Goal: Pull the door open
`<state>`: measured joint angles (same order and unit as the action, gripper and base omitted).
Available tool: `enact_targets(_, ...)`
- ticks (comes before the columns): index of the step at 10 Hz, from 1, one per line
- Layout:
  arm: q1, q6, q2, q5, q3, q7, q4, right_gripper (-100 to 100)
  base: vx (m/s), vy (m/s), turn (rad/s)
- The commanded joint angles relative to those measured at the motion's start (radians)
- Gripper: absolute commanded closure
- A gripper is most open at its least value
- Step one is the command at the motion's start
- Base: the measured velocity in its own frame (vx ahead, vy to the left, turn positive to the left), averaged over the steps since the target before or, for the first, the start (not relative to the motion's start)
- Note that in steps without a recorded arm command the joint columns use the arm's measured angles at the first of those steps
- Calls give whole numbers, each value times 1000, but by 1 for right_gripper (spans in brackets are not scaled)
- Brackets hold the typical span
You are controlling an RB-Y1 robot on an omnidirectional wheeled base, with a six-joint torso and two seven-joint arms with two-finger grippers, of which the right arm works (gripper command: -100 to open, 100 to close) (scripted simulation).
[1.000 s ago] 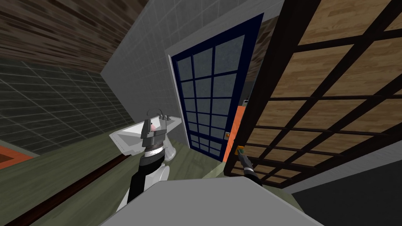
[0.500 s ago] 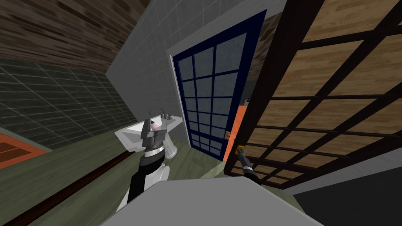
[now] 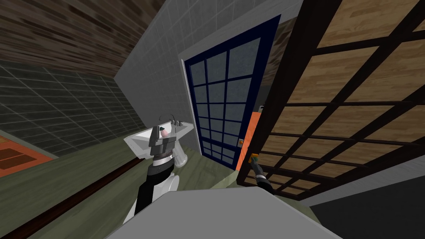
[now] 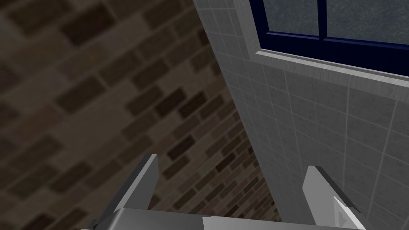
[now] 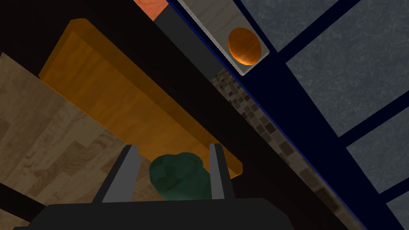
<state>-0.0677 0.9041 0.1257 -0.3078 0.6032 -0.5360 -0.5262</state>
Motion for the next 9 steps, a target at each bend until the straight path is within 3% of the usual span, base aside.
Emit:
enact_targets(1, 28, -19, 9, 14, 5, 32, -50, 100, -18, -10, 17)
enact_targets(4, 25, -16, 19, 54, -35, 107, -53, 100, -31, -11, 27)
enact_targets(8, 25, -16, 19, 54, -35, 114, -66, 100, -9, -3, 6)
enact_targets(9, 24, -14, 24, 74, -55, 156, -52, 100, -17, -1, 40)
